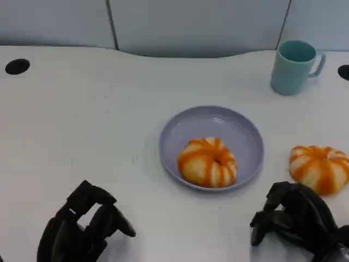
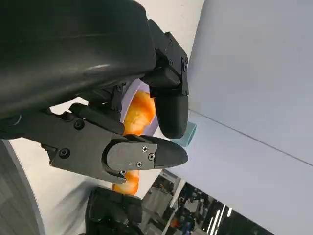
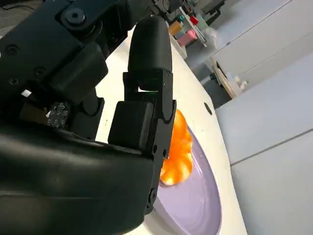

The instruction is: Grasp the bread from the table and place it into the plate.

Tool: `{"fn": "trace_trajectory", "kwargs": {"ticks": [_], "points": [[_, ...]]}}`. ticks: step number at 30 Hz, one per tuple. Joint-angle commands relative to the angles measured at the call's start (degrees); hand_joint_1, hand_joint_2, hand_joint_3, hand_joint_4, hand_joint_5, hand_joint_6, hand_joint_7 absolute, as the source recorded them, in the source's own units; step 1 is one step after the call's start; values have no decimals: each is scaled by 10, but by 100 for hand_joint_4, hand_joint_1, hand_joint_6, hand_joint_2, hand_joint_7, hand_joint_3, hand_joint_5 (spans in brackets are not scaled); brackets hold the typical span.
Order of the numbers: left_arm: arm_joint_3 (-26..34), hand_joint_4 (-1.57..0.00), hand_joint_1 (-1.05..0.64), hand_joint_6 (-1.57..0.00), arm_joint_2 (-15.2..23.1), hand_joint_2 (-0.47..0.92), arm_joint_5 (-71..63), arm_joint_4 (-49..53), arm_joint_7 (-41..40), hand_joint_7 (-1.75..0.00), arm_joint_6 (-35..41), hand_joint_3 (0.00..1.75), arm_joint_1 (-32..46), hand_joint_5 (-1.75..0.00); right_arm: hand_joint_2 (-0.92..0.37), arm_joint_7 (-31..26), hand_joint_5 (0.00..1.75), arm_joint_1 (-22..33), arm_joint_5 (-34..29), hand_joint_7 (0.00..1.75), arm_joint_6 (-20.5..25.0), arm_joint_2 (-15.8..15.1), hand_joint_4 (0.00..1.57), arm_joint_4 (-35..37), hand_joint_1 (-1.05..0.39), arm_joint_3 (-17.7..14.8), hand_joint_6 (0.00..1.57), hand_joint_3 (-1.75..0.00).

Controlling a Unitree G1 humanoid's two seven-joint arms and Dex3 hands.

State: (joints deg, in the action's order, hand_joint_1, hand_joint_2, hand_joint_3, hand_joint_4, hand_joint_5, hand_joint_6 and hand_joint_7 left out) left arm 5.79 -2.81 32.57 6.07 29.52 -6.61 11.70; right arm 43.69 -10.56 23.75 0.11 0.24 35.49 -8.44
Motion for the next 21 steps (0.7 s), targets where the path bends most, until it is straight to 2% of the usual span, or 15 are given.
{"fn": "trace_trajectory", "kwargs": {"ticks": [1,8,21], "points": [[8,-66,-52,-43,2,92,-9,9,-2,-167,5,31,-1,-175,-49,1,68,3,-1,48,8,-14,157,4,-105,-5,157,0],[16,-64,-55,-45,0,92,-14,40,10,-162,-16,28,-17,-175,-49,0,68,-1,-2,46,-4,-14,157,17,-105,-9,157,0],[21,-66,-54,-45,-3,92,-22,43,3,-166,-9,29,-33,-175,-50,5,69,-16,-3,47,-16,-19,157,43,-105,-12,157,0]]}}
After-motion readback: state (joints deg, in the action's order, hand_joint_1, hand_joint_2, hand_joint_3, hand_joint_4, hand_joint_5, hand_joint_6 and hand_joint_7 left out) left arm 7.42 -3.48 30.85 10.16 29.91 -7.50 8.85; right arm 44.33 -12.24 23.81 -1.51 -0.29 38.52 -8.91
